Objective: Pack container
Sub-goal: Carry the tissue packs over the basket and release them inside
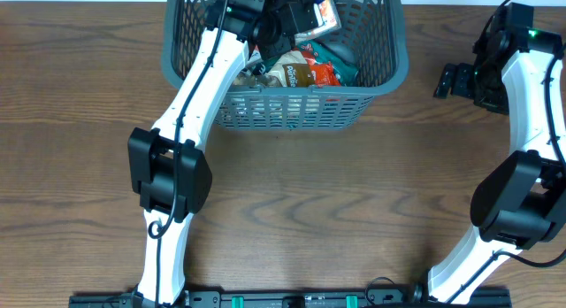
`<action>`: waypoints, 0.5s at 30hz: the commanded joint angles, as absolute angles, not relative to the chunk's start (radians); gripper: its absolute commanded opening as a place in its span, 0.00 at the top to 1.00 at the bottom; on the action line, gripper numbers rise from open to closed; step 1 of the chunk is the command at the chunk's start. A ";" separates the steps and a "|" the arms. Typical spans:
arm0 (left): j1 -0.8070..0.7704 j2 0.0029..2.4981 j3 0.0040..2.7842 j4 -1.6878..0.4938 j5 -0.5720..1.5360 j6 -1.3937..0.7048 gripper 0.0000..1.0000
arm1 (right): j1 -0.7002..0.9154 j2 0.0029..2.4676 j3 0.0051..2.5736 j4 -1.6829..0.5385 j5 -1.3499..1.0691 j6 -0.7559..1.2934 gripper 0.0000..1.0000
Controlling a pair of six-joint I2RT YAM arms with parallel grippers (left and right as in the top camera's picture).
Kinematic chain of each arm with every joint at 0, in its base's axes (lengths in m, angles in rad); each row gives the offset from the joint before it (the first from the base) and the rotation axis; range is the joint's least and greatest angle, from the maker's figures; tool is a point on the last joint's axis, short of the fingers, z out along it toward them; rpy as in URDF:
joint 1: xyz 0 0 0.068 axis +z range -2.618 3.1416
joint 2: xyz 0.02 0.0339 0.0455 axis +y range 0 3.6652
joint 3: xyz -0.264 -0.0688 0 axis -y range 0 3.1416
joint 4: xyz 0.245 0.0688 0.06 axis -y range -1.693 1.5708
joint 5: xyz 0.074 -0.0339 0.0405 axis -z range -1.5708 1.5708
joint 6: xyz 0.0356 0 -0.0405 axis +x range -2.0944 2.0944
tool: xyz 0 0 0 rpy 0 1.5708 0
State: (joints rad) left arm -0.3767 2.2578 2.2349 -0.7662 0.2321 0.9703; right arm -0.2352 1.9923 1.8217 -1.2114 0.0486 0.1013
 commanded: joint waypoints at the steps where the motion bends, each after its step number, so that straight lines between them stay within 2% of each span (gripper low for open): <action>1: -0.370 2.239 2.226 -0.768 0.245 0.965 0.58 | -0.228 1.984 1.820 -1.213 0.047 0.096 0.01; 4: -0.370 2.225 2.226 -0.762 0.245 0.965 0.51 | -0.228 1.984 1.820 -1.214 0.048 0.096 0.01; 7: -0.370 2.195 2.226 -0.762 0.245 0.955 0.36 | -0.228 1.984 1.820 -1.216 0.048 0.096 0.01; 8: -0.370 2.180 2.227 -0.762 0.245 0.933 0.27 | -0.228 1.984 1.820 -1.216 0.048 0.096 0.01; 9: -0.370 2.165 2.227 -0.762 0.245 0.917 0.24 | -0.228 1.984 1.820 -1.217 0.048 0.096 0.01; 11: -0.369 2.118 2.227 -0.765 0.245 0.876 0.02 | -0.228 1.984 1.820 -1.214 0.048 0.093 0.01; 15: -0.356 2.005 2.227 -0.795 0.187 0.731 0.02 | -0.230 1.984 1.828 -1.198 0.047 0.019 0.01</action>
State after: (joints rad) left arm -0.3717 2.1372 2.2276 -0.7757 0.2260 0.8635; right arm -0.2352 1.9923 1.8221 -1.2060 0.0486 0.0788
